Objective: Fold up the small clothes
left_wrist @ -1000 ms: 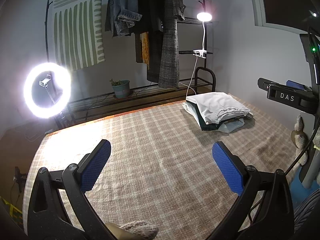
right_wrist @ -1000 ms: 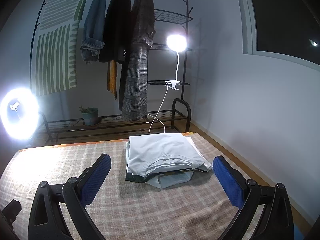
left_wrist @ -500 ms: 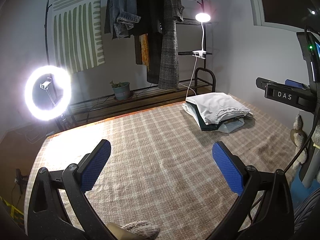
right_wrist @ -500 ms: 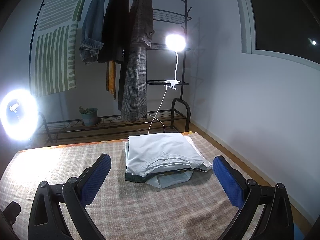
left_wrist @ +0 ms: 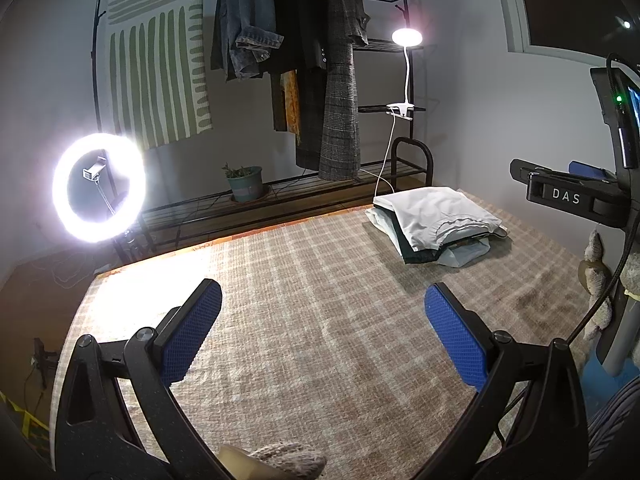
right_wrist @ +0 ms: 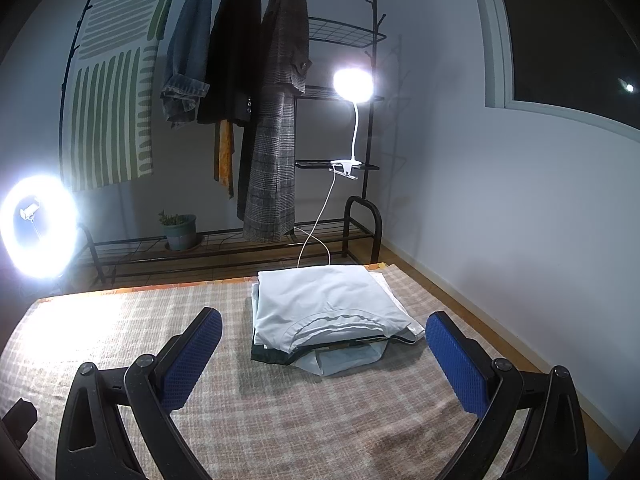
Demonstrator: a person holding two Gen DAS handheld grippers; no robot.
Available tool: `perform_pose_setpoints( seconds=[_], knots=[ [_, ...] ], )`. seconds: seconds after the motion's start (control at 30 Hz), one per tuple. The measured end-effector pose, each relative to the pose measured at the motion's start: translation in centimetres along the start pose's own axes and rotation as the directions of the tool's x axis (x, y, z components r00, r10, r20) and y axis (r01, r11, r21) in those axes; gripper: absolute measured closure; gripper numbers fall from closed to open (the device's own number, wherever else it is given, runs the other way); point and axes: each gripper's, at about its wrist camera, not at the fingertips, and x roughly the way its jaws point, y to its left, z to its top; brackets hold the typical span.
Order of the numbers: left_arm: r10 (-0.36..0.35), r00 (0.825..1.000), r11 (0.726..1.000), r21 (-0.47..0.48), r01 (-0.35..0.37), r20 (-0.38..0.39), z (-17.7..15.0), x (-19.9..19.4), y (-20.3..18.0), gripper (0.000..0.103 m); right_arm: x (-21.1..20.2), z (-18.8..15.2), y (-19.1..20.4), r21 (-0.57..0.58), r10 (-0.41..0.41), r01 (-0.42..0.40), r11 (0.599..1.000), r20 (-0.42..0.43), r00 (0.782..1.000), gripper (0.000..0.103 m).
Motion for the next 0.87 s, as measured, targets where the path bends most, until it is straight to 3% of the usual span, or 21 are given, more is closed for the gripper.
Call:
perform_pose_setpoints(
  seconds=[0.63, 0.87],
  knots=[
    [0.001, 1.0, 1.0, -0.014, -0.001, -0.015, 0.1, 0.2, 0.5, 0.0, 0.1, -0.1, 0.1, -0.001, 0.002, -0.002, 1.0, -0.006, 1.0, 0.0],
    [0.037, 0.999, 0.999, -0.026, -0.038, -0.013, -0.6, 0.2, 1.3, 0.0, 1.2, -0.8, -0.1, -0.02, -0.004, 0.003, 1.0, -0.036, 0.999, 0.0]
  ],
)
